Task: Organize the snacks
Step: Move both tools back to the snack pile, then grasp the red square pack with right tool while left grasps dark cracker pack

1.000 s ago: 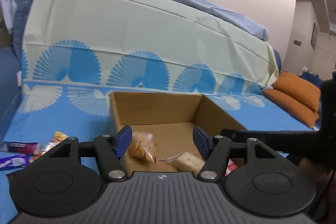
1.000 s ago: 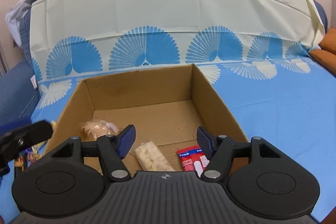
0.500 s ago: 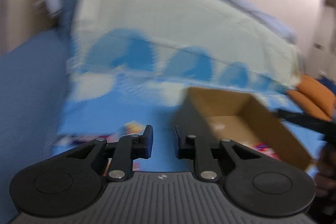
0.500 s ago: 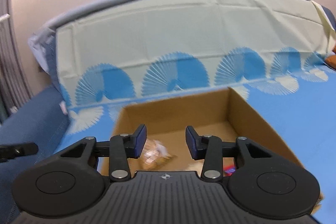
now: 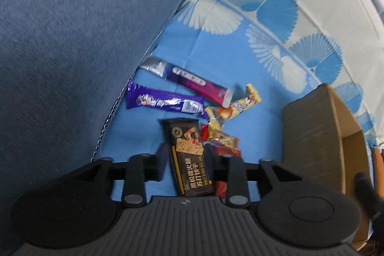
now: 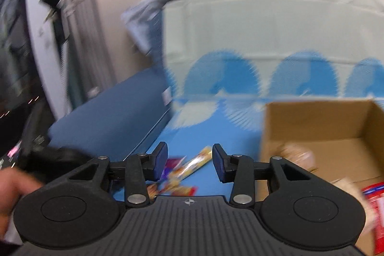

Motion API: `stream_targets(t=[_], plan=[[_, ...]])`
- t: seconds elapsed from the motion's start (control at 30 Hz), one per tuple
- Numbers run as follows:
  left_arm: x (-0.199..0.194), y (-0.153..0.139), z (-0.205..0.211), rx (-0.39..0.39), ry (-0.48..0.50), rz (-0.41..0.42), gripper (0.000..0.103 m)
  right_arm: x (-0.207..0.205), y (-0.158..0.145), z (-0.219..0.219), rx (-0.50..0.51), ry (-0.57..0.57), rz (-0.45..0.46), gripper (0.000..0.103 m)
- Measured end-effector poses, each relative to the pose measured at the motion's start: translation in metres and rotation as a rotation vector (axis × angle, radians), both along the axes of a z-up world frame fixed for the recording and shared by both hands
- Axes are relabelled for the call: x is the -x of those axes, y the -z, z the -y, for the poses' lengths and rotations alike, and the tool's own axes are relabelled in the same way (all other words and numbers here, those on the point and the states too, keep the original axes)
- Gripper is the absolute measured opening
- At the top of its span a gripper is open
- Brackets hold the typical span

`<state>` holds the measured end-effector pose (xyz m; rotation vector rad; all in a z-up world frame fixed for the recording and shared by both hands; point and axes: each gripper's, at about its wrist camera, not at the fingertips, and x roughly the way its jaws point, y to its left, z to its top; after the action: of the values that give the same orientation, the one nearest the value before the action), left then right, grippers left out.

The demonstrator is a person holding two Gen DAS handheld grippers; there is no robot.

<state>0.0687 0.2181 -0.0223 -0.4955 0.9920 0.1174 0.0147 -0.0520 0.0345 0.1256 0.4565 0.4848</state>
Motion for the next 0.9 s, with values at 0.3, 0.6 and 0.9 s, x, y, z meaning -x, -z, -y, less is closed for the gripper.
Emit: stream_targets(t=[0.3, 0.6, 0.9], plan=[[-0.012, 0.010, 0.013, -0.009, 0.007, -0.035, 0.040, -0.052, 0.047, -0.057, 0.112, -0.019, -0.223, 0.046], [-0.025, 0.025, 0.020, -0.019, 0.018, -0.073, 0.051, -0.090, 0.097, -0.088, 0.219, -0.023, -0.378, 0.056], [-0.037, 0.039, 0.040, -0.073, 0.063, -0.125, 0.062, -0.091, 0.109, -0.085, 0.310, 0.003, -0.389, 0.044]])
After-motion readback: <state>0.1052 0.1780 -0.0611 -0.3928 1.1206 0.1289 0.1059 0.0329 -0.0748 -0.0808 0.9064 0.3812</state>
